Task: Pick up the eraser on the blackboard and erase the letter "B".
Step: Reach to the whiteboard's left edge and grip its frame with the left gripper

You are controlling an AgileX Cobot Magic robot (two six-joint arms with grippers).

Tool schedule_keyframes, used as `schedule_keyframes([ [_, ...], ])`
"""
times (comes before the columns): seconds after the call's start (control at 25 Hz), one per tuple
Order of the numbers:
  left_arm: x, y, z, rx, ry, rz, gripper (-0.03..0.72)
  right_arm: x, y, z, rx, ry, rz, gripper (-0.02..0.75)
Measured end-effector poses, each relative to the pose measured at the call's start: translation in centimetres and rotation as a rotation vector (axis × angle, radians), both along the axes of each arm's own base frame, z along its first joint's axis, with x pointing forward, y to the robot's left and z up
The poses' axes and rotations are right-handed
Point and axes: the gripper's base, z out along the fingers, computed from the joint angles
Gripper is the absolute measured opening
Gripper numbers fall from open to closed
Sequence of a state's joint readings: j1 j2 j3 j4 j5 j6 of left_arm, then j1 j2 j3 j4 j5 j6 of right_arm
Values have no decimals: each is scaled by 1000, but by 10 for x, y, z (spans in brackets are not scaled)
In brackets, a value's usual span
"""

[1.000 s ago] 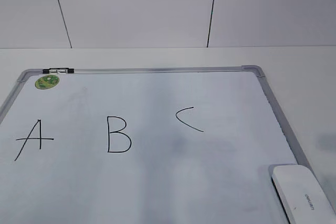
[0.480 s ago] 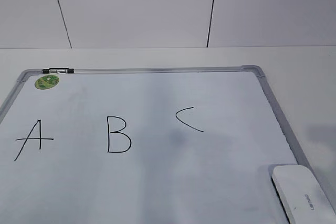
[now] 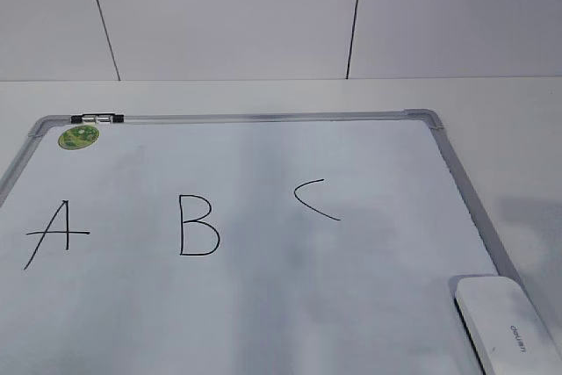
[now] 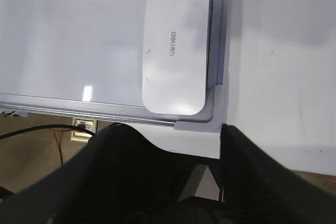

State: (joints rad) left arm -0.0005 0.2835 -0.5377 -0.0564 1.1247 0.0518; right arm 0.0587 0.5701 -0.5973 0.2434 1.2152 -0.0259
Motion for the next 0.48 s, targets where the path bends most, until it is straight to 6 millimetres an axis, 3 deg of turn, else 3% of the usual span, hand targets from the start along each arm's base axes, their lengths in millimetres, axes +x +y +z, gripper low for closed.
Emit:
schedule_keyframes([
  [0.32,48,0,10,5,209,1,300,27,2,14,-3,49,-1,461],
  [0.48,80,0,16,6,319,0,298,45,3,10,-8,139,3,461],
])
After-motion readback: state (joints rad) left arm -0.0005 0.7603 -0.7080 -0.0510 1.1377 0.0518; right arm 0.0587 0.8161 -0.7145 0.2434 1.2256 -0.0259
